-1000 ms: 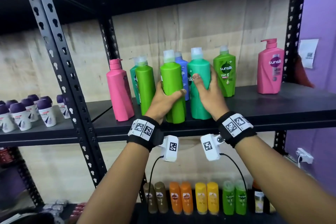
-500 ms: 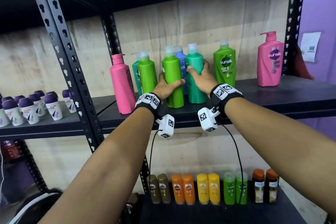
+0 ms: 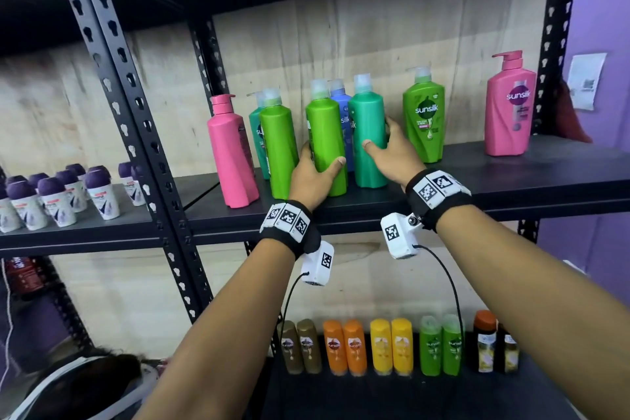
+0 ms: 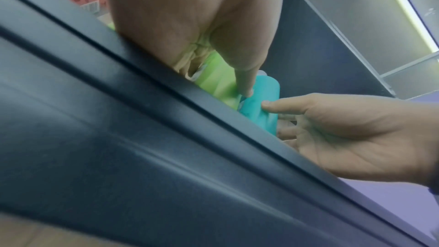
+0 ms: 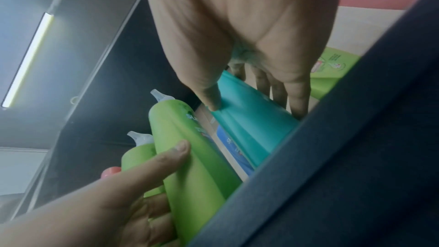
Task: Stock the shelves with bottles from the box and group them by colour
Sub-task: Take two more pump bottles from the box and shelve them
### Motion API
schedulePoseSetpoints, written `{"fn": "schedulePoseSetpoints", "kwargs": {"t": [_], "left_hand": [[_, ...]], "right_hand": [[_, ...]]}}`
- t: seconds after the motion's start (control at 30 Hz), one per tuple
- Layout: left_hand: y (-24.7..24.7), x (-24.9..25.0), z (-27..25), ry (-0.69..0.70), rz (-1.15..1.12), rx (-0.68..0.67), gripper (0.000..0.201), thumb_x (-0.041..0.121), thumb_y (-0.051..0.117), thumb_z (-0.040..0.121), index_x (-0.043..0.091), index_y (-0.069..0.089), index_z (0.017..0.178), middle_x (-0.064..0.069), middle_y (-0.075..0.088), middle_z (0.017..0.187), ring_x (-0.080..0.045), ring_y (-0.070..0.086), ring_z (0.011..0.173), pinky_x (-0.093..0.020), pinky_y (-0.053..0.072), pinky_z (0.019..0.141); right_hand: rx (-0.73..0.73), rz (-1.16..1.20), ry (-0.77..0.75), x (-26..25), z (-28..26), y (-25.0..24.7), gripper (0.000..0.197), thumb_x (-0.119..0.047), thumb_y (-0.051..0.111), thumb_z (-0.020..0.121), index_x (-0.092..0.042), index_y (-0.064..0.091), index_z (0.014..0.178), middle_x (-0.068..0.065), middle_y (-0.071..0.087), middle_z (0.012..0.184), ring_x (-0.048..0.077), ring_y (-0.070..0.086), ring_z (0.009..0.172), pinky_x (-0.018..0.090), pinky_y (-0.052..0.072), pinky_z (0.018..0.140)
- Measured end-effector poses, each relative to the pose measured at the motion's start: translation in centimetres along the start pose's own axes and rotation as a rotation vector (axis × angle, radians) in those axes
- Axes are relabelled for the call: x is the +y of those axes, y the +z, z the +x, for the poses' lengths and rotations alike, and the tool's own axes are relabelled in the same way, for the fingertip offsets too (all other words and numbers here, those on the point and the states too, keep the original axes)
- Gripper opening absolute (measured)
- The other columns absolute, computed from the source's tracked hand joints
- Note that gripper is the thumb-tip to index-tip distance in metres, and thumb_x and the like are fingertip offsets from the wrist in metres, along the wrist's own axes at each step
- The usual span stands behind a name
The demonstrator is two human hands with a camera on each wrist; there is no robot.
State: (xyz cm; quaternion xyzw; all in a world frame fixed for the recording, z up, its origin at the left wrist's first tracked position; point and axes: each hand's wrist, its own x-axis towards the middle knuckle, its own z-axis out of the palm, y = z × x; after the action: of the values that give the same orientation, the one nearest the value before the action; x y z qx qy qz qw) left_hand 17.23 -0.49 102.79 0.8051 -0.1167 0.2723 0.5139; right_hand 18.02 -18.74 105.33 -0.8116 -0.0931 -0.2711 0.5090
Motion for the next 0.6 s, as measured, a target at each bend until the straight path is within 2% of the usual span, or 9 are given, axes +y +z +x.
{"fn": "schedulePoseSetpoints", "kwargs": {"t": [0.07, 0.13, 0.23, 0.27, 0.33, 0.4, 0.43, 0.5, 0.6], "left_hand": [[-0.1, 0.1, -0.7, 0.031, 0.068, 0.036, 0.065, 0.036, 0.073, 0.09, 0.017, 0.044, 0.145, 0.003, 0.065, 0.126, -0.017, 0.062, 0.116, -0.025, 0.047, 0.096], [-0.3, 0.3, -1.4, 0.047, 0.116, 0.061, 0.066, 0.032, 0.071, 0.092, 0.012, 0.044, 0.147, -0.007, 0.062, 0.135, -0.022, 0.059, 0.123, -0.034, 0.048, 0.105], [-0.7, 0.7, -2.9, 0.062, 0.164, 0.088, 0.062, 0.033, 0.068, 0.093, 0.009, 0.046, 0.147, -0.01, 0.06, 0.136, -0.023, 0.056, 0.127, -0.039, 0.046, 0.108], [-0.7, 0.8, -3.6, 0.081, 0.185, 0.109, 0.059, 0.033, 0.068, 0.093, 0.009, 0.049, 0.144, -0.01, 0.06, 0.134, -0.022, 0.058, 0.123, -0.037, 0.046, 0.106], [-0.9, 1.0, -5.1, 0.144, 0.207, 0.159, 0.046, 0.032, 0.067, 0.094, 0.01, 0.059, 0.133, -0.007, 0.062, 0.121, -0.017, 0.062, 0.103, -0.032, 0.05, 0.096], [-1.0, 1.1, -6.6, 0.225, 0.211, 0.177, 0.027, 0.029, 0.066, 0.094, 0.013, 0.068, 0.115, -0.002, 0.064, 0.102, -0.006, 0.061, 0.08, -0.025, 0.051, 0.081], [-1.1, 1.1, -7.4, 0.257, 0.218, 0.173, 0.021, 0.028, 0.065, 0.094, 0.015, 0.068, 0.109, 0.001, 0.065, 0.093, -0.003, 0.059, 0.074, -0.022, 0.05, 0.075], [-1.0, 0.5, -8.9, 0.299, 0.236, 0.148, 0.015, 0.024, 0.061, 0.096, 0.016, 0.067, 0.108, 0.004, 0.066, 0.086, -0.005, 0.061, 0.075, -0.026, 0.049, 0.071], [-0.6, -1.2, -11.3, 0.326, 0.304, 0.093, 0.015, 0.02, 0.056, 0.098, 0.014, 0.067, 0.107, 0.001, 0.068, 0.093, -0.017, 0.064, 0.085, -0.036, 0.052, 0.074]], "right_hand": [[0.008, -0.028, -0.008, -0.2, -0.8, -0.2, 0.072, -0.034, 0.063, 0.096, -0.021, 0.027, 0.157, 0.001, 0.05, 0.15, 0.023, 0.053, 0.131, 0.035, 0.043, 0.108], [-0.003, -0.061, -0.026, -0.4, -1.8, -0.6, 0.071, -0.038, 0.062, 0.095, -0.021, 0.028, 0.155, 0.002, 0.051, 0.148, 0.022, 0.054, 0.128, 0.034, 0.044, 0.105], [-0.002, -0.166, -0.079, -0.7, -3.7, -1.2, 0.066, -0.042, 0.062, 0.094, -0.02, 0.037, 0.151, 0.007, 0.049, 0.145, 0.021, 0.052, 0.13, 0.034, 0.04, 0.11], [0.019, -0.201, -0.12, -0.7, -4.4, -1.4, 0.057, -0.041, 0.062, 0.094, -0.019, 0.045, 0.144, 0.008, 0.052, 0.138, 0.02, 0.054, 0.125, 0.034, 0.041, 0.11], [0.037, -0.219, -0.239, -0.9, -6.1, -1.6, 0.035, -0.036, 0.063, 0.094, -0.019, 0.06, 0.124, 0.004, 0.058, 0.116, 0.015, 0.059, 0.105, 0.034, 0.045, 0.103], [-0.038, -0.235, -0.331, -0.9, -7.8, -1.8, 0.02, -0.032, 0.064, 0.094, -0.02, 0.065, 0.11, -0.001, 0.061, 0.1, 0.013, 0.06, 0.09, 0.033, 0.049, 0.093], [-0.101, -0.27, -0.358, -0.9, -8.6, -1.8, 0.017, -0.032, 0.065, 0.094, -0.021, 0.066, 0.107, -0.002, 0.061, 0.096, 0.013, 0.06, 0.088, 0.032, 0.049, 0.089], [-0.215, -0.392, -0.421, -0.4, -10.1, -1.8, 0.017, -0.033, 0.063, 0.094, -0.02, 0.068, 0.103, -0.002, 0.061, 0.095, 0.016, 0.058, 0.091, 0.032, 0.047, 0.089], [-0.272, -0.539, -0.529, 0.6, -12.0, -1.6, 0.018, -0.032, 0.055, 0.096, -0.019, 0.068, 0.1, -0.001, 0.058, 0.094, 0.019, 0.051, 0.097, 0.036, 0.046, 0.09]]}}
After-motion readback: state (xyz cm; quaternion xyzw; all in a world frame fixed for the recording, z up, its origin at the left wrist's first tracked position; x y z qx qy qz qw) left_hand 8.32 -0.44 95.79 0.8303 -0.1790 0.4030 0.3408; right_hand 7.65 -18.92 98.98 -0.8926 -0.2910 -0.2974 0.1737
